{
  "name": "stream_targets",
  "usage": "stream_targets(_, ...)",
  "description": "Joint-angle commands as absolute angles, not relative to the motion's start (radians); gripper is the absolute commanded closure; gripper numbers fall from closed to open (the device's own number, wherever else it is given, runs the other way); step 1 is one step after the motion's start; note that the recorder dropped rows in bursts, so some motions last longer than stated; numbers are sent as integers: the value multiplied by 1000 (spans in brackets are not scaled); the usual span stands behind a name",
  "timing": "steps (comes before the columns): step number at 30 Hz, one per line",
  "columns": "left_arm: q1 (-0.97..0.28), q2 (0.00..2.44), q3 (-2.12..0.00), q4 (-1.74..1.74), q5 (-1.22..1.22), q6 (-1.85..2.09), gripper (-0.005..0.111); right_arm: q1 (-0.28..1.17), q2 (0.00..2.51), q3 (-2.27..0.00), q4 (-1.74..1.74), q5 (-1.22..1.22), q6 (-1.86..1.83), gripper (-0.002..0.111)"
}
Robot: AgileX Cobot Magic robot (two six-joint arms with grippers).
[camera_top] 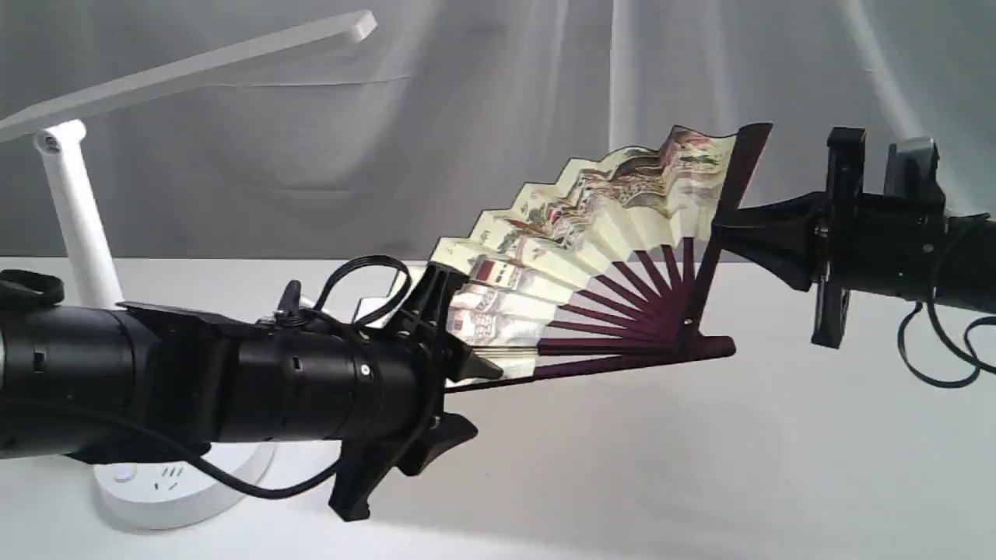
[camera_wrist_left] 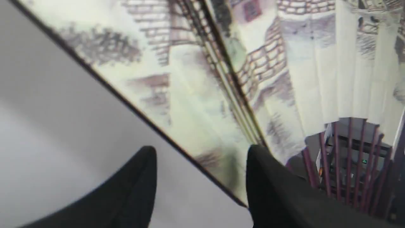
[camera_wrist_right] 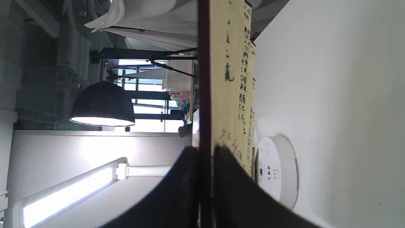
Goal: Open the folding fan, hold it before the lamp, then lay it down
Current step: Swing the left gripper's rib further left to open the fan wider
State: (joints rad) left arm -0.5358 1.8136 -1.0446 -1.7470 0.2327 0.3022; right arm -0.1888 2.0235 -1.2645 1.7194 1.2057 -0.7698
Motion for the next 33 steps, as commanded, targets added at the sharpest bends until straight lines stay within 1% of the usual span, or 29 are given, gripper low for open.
stream_targets(1,-539,1803,-1063,-1744,193,295,62,-188,2009,-1264,1744,1221,-769,108)
stream_targets(17,-539,1835,-1072,-1744,146,254,62,-188,2009,-1264,1744,1221,-767,108)
stream_targets(19,-539,1836,-1089,-1744,146,254,65,-188,2009,-1264,1744,1221,-767,108)
stream_targets(23,-539,1836,-1125,-1744,146,265,79,-188,2009,-1264,1744,1221,-767,108)
stream_targets(28,-539,1836,-1133,-1744,134,259,93,-188,2009,-1264,1744,1221,-767,108)
stream_targets(31,-539,1836,-1133,-1744,134,259,100,-188,2009,-1264,1744,1221,-767,108)
stream_targets(33,-539,1836,-1133,-1744,135,262,100,-188,2009,-1264,1744,1221,-767,108)
